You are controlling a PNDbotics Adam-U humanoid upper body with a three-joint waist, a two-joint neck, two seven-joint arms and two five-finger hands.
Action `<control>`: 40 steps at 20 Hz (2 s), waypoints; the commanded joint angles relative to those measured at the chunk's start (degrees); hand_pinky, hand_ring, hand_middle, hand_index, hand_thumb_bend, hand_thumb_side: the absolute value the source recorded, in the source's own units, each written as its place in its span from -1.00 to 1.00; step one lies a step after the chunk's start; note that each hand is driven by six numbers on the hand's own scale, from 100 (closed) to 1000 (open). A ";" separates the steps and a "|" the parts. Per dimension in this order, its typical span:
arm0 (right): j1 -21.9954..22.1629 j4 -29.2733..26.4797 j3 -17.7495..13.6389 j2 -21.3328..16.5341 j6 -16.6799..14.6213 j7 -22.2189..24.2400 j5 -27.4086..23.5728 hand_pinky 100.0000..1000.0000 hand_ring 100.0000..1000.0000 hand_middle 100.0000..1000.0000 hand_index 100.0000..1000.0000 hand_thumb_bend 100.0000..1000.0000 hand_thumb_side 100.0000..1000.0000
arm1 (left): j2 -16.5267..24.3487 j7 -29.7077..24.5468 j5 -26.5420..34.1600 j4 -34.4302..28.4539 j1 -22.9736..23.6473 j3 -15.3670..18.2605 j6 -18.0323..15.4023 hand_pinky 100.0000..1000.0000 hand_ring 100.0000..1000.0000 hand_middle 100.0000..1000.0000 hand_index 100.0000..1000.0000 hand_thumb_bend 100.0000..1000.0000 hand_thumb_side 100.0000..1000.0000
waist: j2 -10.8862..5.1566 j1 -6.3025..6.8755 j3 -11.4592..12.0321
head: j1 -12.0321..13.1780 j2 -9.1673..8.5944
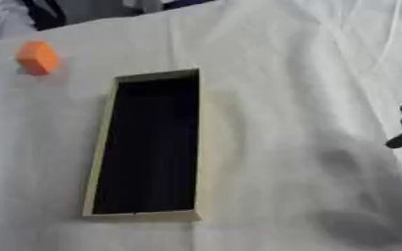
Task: Pick up objects on the table and place them in the box.
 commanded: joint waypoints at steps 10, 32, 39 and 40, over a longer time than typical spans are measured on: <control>0.34 -0.62 -0.78 -0.57 0.86 0.52 -3.79 0.71 0.79 -0.02 0.69 -1.00 0.32 | -3.68 -6.91 11.56 -26.75 0.72 -9.74 -5.27 -0.48 -0.12 0.11 0.42 -0.82 -1.00 | -4.76 -1.57 1.63 | -3.29 2.60; 0.66 -0.62 -2.23 -1.12 2.23 0.06 -7.70 0.71 0.78 -0.01 0.69 -1.00 0.30 | -18.05 -16.10 14.91 -50.84 3.69 -22.89 -10.39 -0.49 -0.12 0.11 0.38 -0.68 -1.00 | -8.82 -2.18 3.75 | -4.47 6.37; 1.13 -0.62 -2.99 -1.21 2.52 -1.38 -7.70 0.71 0.78 -0.01 0.69 -1.00 0.30 | -22.79 -17.93 12.21 -57.16 9.41 -24.61 -11.51 -0.49 -0.11 0.11 0.38 -0.71 -1.00 | -9.48 -2.51 5.95 | -4.83 6.38; 1.16 -0.62 -3.01 -1.18 2.56 -1.46 -7.66 0.71 0.78 -0.01 0.69 -1.00 0.30 | -23.22 -18.28 11.74 -57.52 10.04 -24.94 -11.77 -0.48 -0.11 0.11 0.38 -0.71 -1.00 | -9.48 -2.54 6.09 | -5.00 6.38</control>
